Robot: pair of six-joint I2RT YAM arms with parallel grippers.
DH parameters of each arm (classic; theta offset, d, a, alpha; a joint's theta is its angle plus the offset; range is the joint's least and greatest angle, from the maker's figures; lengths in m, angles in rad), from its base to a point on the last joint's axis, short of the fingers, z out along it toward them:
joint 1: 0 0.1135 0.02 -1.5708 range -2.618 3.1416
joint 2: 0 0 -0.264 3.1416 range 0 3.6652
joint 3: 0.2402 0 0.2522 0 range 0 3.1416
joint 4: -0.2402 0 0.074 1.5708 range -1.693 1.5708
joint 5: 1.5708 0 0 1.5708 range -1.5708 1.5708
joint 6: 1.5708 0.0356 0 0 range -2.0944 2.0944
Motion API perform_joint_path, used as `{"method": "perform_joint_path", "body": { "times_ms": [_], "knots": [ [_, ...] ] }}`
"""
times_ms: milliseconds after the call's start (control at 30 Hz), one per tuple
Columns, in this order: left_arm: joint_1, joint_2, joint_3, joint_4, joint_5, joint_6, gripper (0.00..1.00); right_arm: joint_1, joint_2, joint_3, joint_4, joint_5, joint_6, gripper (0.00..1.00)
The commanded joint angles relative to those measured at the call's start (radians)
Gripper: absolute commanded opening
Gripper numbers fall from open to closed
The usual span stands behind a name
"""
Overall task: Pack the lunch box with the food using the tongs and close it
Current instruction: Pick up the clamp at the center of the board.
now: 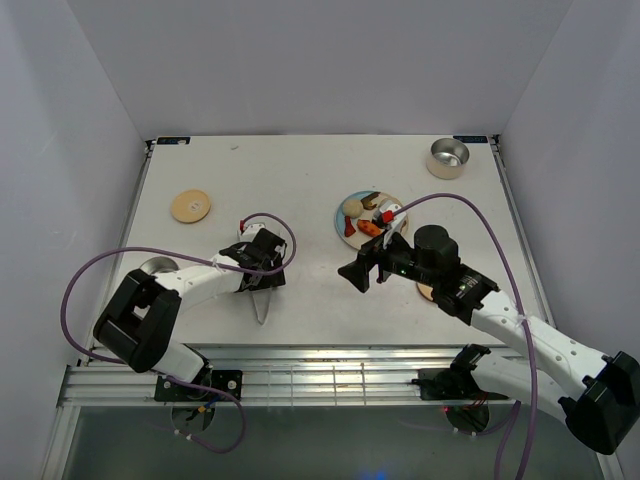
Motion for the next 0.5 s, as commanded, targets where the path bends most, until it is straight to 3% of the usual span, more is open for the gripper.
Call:
{"method": "perform_joint_path", "body": {
  "times_ms": [0, 100, 333, 467],
  "knots": [
    [0.001, 0.023, -0.011, -0.017, 0.035, -0.005, 0.86, 0.006, -0.035, 0.006, 0.023, 0.009, -0.005, 1.0],
    [0.001, 0.016, -0.023, -0.008, 0.052, -0.019, 0.79, 0.006, -0.047, 0.004, 0.023, 0.006, -0.005, 1.0],
    [0.0, 0.002, -0.056, -0.014, 0.059, -0.028, 0.73, 0.006, -0.061, 0.004, 0.02, 0.001, -0.005, 1.0],
    [0.0, -0.027, 0.008, -0.109, 0.034, -0.016, 0.65, 0.006, -0.067, 0.007, 0.014, 0.004, -0.005, 1.0]
  ]
}}
